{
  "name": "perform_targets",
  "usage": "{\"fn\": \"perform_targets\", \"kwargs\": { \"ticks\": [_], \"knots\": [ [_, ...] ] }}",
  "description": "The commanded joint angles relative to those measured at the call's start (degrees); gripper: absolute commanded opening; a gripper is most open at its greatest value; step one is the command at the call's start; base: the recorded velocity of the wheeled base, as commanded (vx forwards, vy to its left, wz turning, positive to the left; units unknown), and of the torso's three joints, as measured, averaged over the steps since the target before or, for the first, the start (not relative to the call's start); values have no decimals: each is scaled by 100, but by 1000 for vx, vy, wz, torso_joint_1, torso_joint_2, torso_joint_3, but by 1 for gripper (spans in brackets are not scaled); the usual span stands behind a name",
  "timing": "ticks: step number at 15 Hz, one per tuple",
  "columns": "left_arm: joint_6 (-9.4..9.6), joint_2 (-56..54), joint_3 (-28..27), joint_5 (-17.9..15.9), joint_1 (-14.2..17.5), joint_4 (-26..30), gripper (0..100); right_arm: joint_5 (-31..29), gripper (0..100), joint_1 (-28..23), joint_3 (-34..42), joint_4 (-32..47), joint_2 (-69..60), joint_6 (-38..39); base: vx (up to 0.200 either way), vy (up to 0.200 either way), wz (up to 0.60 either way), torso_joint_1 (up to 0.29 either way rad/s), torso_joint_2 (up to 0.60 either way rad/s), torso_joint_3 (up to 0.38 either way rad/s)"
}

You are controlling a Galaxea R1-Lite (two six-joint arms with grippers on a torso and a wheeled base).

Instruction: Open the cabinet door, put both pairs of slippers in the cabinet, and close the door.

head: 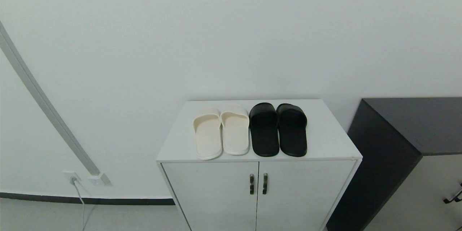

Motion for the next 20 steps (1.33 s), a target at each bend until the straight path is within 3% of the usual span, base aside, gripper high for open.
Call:
{"fn": "perform_targets", "kwargs": {
  "ticks": [1, 5, 7, 8, 10, 14, 18, 20],
  "knots": [
    [-25, 0, 2, 13, 1, -1, 0, 10, 100, -4, 0, 0, 7, -22, 0, 0, 0, 0, 0, 0],
    [27, 0, 2, -4, 1, -1, 0, 27, 100, -4, -114, -35, 42, -145, 0, 0, 0, 0, 0, 0],
    [-8, 0, 2, -13, 1, -1, 0, 27, 100, 111, -1811, 308, 825, 356, 0, 0, 0, 0, 0, 0],
    [19, 9, 2, -13, 1, -1, 0, 309, 100, 207, -2083, 905, 1229, 224, 0, 0, 0, 0, 0, 0],
    [1, 0, 2, -13, 1, -1, 0, 722, 100, 225, -1942, 897, 1616, 66, 0, 0, 0, 0, 0, 0],
    [62, 9, 2, -84, 1, -1, 0, 1486, 100, 383, -2065, -343, 3681, 66, 0, 0, 0, 0, 0, 0],
    [54, 9, 2, -92, 1, -1, 0, 1302, 100, 1288, -2232, -2012, 5755, 136, 0, 0, 0, 0, 0, 0],
    [27, 0, 2, -84, 1, -1, 0, 836, 100, 1930, -2470, -2276, 6309, 329, 0, 0, 0, 0, 0, 0]
  ]
}}
